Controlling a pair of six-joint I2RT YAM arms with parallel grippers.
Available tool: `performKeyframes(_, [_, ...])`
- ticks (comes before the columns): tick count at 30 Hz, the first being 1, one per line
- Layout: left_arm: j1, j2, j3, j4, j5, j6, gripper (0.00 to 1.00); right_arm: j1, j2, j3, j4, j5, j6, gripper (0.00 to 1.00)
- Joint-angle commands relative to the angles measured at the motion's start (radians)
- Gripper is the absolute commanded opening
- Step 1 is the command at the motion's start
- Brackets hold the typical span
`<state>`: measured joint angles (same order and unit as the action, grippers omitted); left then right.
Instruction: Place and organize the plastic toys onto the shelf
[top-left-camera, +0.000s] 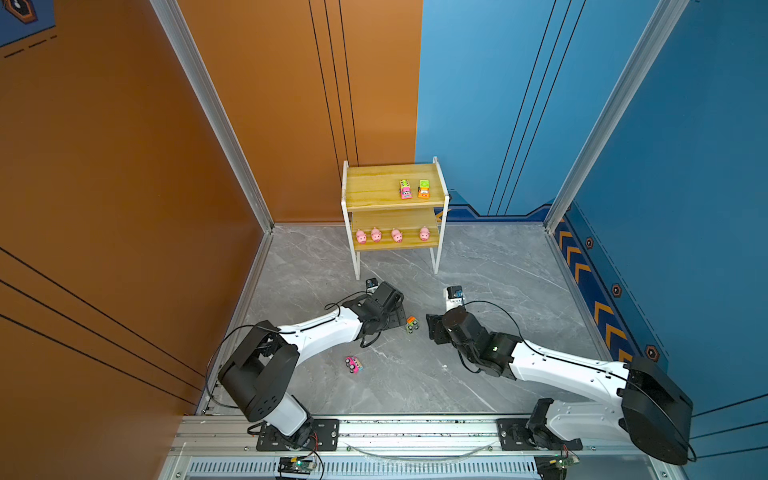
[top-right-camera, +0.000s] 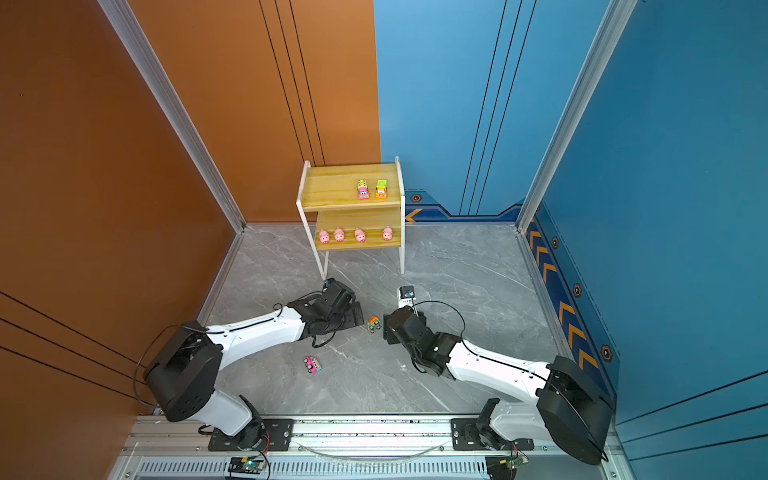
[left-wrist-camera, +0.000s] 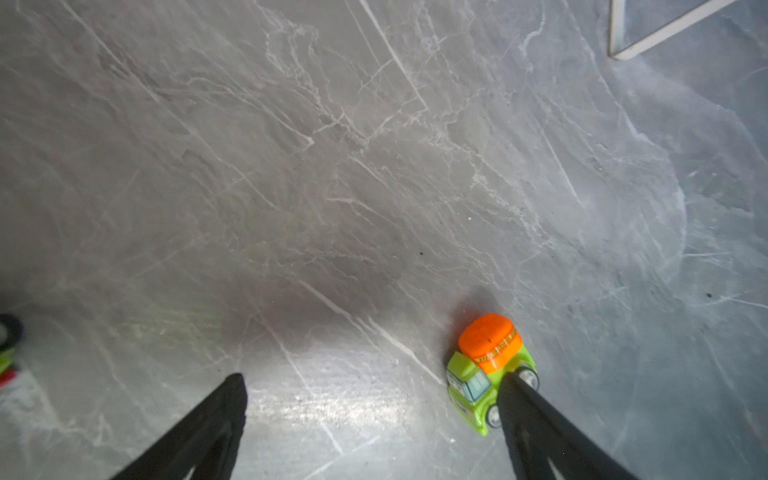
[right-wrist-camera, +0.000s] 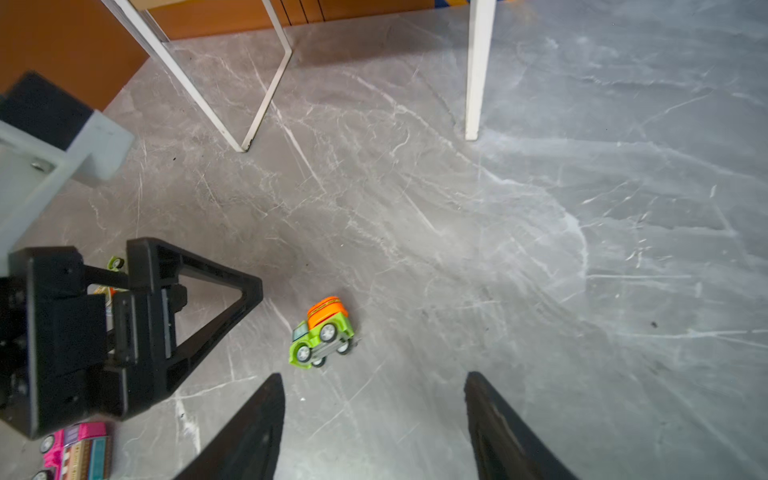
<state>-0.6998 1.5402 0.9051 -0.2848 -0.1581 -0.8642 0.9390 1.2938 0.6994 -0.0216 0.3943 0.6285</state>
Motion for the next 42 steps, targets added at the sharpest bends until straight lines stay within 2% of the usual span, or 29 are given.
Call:
performKeyframes(1, [0.019,-0.078,-0.027,-0.038,0.098,0.131,0.98,0.022,0.076,0.122,-0.222,0.048,0.196,0.7])
performKeyframes(5, [0.022,-0.145,-0.072,-0.034,0.059,0.243,0.98,0.016,0.164,0.232,-0.311,0.022,0.326,0.71])
performKeyframes(8, [0.019,-0.19,-0.122,0.011,0.048,0.278,0.98,-0.023,0.23,0.292,-0.349,-0.056,0.446,0.7])
performKeyframes(11, [0.014,-0.221,-0.183,0.075,0.054,0.307,0.98,-0.052,0.284,0.341,-0.373,-0.125,0.544,0.69])
performKeyframes(17, [-0.007,-0.251,-0.291,0.25,0.078,0.371,0.98,-0.076,0.396,0.474,-0.489,-0.177,0.7,0.67])
performKeyframes(27, [-0.023,-0.313,-0.401,0.413,0.127,0.473,0.98,-0.074,0.558,0.63,-0.584,-0.227,0.83,0.67])
performKeyframes(42, [-0.019,-0.376,-0.446,0.434,0.126,0.47,0.98,-0.091,0.684,0.693,-0.593,-0.264,0.874,0.65])
